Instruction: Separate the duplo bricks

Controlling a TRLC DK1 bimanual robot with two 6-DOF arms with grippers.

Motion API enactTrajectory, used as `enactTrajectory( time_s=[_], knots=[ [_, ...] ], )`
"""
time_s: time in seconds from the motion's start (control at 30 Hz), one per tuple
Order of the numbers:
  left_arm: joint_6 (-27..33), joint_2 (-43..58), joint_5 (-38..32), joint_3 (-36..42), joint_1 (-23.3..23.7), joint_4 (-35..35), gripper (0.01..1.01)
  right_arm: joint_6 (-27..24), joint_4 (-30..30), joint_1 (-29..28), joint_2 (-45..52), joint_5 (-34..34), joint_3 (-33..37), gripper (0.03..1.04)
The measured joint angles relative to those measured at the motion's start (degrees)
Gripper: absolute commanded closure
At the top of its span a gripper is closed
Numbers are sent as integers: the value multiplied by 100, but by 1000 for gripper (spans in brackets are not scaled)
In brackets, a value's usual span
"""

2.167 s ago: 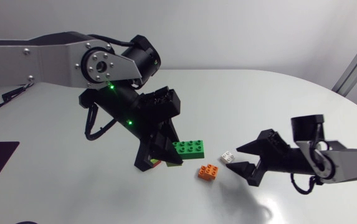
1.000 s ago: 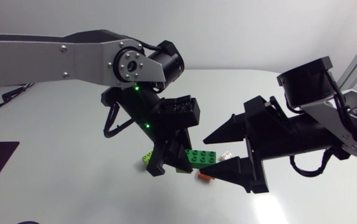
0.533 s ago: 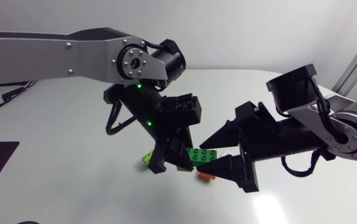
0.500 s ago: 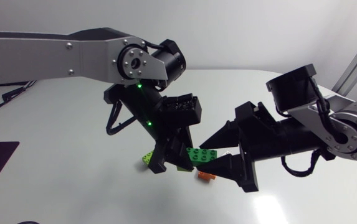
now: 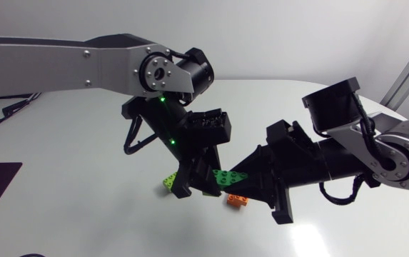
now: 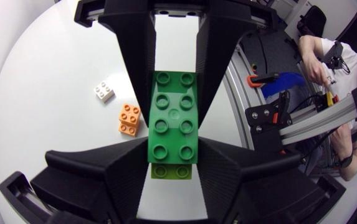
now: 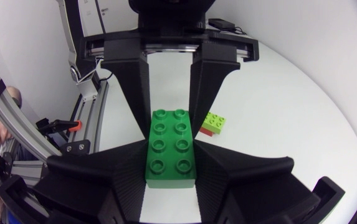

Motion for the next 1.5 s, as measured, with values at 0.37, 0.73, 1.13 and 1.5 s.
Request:
enactTrajectory(
  time_s=[0.37,0.73,1.13,1.5],
  knots=[
    [37,0,0,153,125,-210,226,7,-52,-188,-201,31,-81,761],
    [129,0,2,153,157,-273,280,9,-267,-227,-570,9,-79,761],
    [131,0,216,153,205,-273,610,33,-271,-227,-634,7,-79,761],
    [240,0,343,153,203,-291,698,164,-264,-230,-654,-98,-79,761]
  ],
)
